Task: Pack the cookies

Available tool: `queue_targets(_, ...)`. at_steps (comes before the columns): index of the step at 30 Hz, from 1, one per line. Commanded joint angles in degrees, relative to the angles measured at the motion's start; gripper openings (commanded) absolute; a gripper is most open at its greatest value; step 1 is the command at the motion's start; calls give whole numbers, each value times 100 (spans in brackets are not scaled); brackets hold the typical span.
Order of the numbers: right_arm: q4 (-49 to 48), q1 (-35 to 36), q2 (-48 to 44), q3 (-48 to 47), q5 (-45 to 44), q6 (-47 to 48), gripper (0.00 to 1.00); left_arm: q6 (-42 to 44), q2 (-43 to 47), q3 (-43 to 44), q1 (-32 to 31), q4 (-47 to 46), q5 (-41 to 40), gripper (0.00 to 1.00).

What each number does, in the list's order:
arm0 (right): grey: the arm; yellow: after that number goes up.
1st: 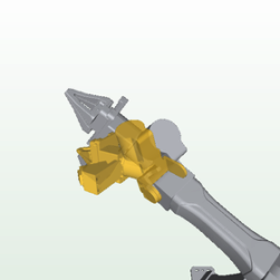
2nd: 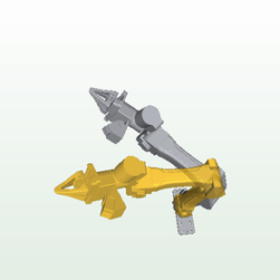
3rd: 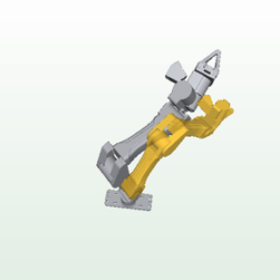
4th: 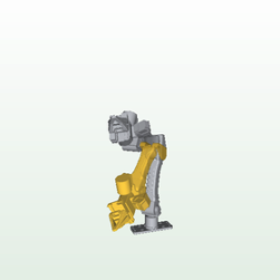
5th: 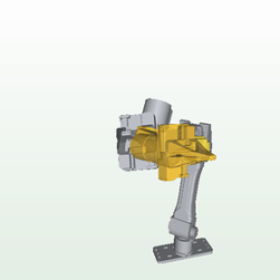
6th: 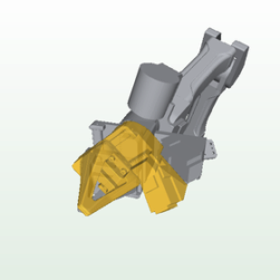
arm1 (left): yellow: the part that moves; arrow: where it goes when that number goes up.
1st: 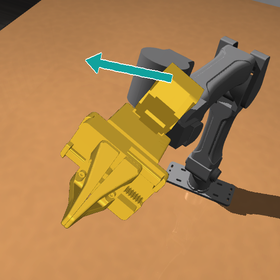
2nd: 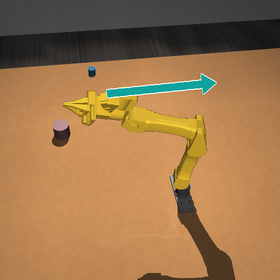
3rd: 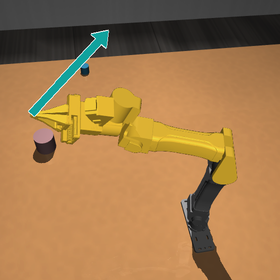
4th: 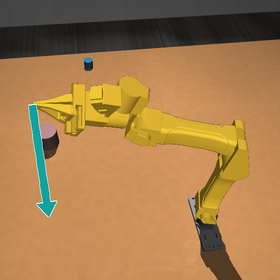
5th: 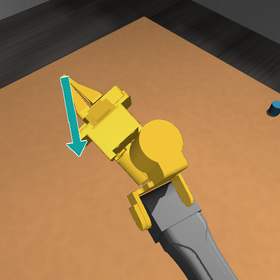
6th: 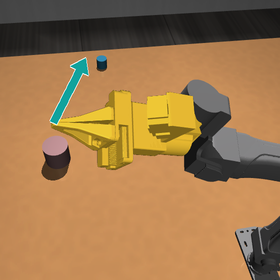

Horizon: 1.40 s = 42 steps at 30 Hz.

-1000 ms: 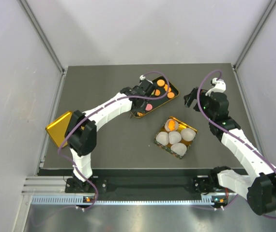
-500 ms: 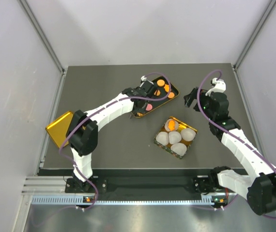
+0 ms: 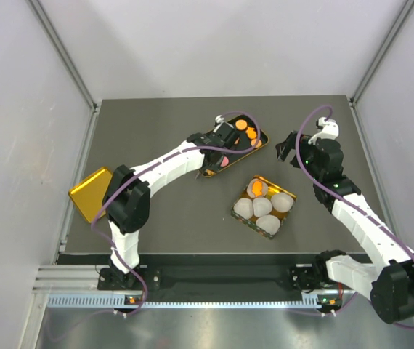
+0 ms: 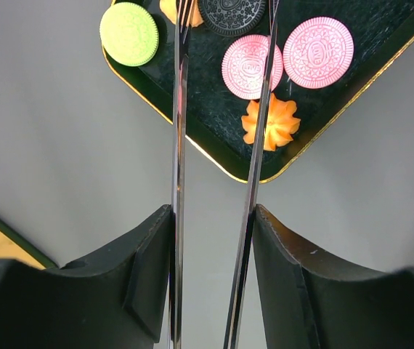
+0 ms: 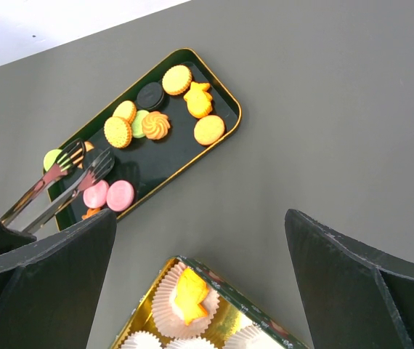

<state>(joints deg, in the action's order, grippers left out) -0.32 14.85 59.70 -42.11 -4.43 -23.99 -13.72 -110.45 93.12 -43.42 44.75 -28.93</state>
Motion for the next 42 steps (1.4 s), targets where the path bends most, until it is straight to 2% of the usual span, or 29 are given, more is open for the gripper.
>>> queue_targets(1,-118,18,-73,-236,-6,87,100,44,15,242,-26,86,-192,51)
queue_targets(15,-118,18,-46,-263,12,87,100,150,33,557,-26,244,-359,44)
queue_targets(26,-109,9,-20,-298,30,87,100,141,270,760,-44,411,-175,42)
queue_targets(32,-92,18,-38,-307,-5,87,100,-34,621,743,-386,534,220,41)
queue_targets(42,233,9,-169,-368,-488,44,100,-570,1307,453,-1318,473,915,41)
